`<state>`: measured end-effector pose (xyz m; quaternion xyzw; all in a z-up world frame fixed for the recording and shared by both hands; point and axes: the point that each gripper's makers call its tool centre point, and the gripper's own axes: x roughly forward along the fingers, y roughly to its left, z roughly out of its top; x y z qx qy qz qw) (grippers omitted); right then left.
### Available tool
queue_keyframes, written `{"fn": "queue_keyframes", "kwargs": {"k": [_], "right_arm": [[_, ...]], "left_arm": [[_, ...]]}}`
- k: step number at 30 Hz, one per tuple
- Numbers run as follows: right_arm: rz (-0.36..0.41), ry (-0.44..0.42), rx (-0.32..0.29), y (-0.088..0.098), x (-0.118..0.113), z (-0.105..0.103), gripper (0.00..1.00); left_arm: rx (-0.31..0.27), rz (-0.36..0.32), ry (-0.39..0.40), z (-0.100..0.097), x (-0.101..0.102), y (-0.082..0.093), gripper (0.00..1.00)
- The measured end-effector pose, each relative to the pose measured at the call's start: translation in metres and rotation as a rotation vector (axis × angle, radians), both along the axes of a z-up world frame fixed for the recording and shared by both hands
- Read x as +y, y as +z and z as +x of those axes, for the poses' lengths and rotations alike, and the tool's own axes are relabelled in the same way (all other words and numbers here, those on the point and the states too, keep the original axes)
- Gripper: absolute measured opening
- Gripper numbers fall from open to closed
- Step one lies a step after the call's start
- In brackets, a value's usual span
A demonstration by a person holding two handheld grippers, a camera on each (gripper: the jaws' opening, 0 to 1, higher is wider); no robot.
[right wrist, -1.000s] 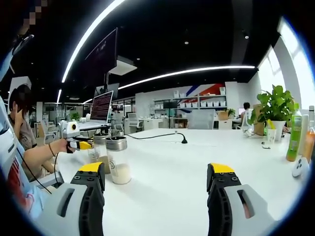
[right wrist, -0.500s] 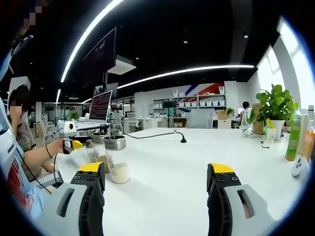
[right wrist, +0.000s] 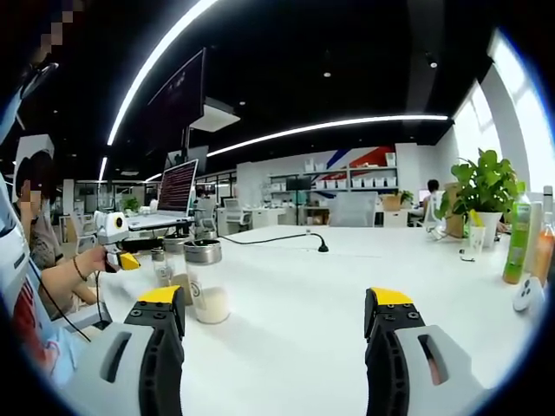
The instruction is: Rotate the seasoning bottle until the label or dispensing opening points toward the visible target arrow and the bottle remains upright within the marked orientation range
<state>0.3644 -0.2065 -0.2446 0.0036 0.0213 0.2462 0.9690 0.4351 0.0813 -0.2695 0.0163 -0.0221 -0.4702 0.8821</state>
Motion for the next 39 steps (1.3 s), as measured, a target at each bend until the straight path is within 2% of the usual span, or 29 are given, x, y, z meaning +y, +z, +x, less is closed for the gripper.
{"fn": "queue_keyframes", "kwargs": {"k": [4, 5, 6, 10, 16, 18, 20, 25, 29, 32, 35, 37, 39], "right_arm": [[-0.005, 0.001, 0.001, 0.0, 0.0, 0.0, 0.88], [-0.005, 0.0, 0.001, 0.0, 0.0, 0.001, 0.88], [-0.005, -0.002, 0.0, 0.0, 0.0, 0.001, 0.88], [-0.004, -0.001, 0.004, 0.0, 0.0, 0.002, 0.88], [-0.023, 0.0, 0.0, 0.0, -0.001, 0.002, 0.88], [-0.027, -0.001, 0.0, 0.0, -0.001, 0.001, 0.88], [-0.027, -0.002, 0.0, 0.0, -0.001, 0.002, 0.88], [-0.029, -0.002, 0.001, 0.0, 0.0, 0.003, 0.88], [-0.03, 0.004, 0.003, -0.001, 0.001, 0.002, 0.88], [-0.031, 0.001, 0.002, -0.001, 0.0, 0.002, 0.88], [-0.028, -0.002, 0.006, -0.002, -0.002, 0.003, 0.88], [-0.029, -0.002, 0.008, -0.002, -0.002, 0.003, 0.88], [-0.033, 0.0, 0.004, -0.001, -0.001, 0.001, 0.88]], "left_arm": [[0.008, -0.022, 0.072, 0.005, 0.004, 0.007, 1.0], [0.019, -0.017, 0.085, 0.004, 0.004, 0.006, 1.0], [0.059, -0.011, 0.096, 0.003, 0.004, 0.001, 1.0], [0.078, -0.028, 0.138, 0.0, 0.004, 0.002, 0.98], [0.109, -0.018, 0.3, 0.003, 0.016, -0.005, 0.97], [0.119, -0.06, 0.336, 0.002, 0.017, -0.002, 0.94], [0.095, -0.083, 0.38, 0.001, 0.02, 0.004, 0.87], [0.062, -0.062, 0.539, 0.003, 0.03, 0.003, 0.85], [0.047, -0.084, 0.631, 0.003, 0.036, 0.005, 0.73], [0.04, -0.068, 0.641, 0.002, 0.032, 0.005, 0.71], [0.066, -0.072, 0.641, 0.003, 0.024, 0.001, 0.67], [0.055, -0.041, 0.675, 0.004, 0.025, -0.002, 0.62], [0.05, -0.047, 0.701, 0.004, 0.025, -0.002, 0.59]]}}
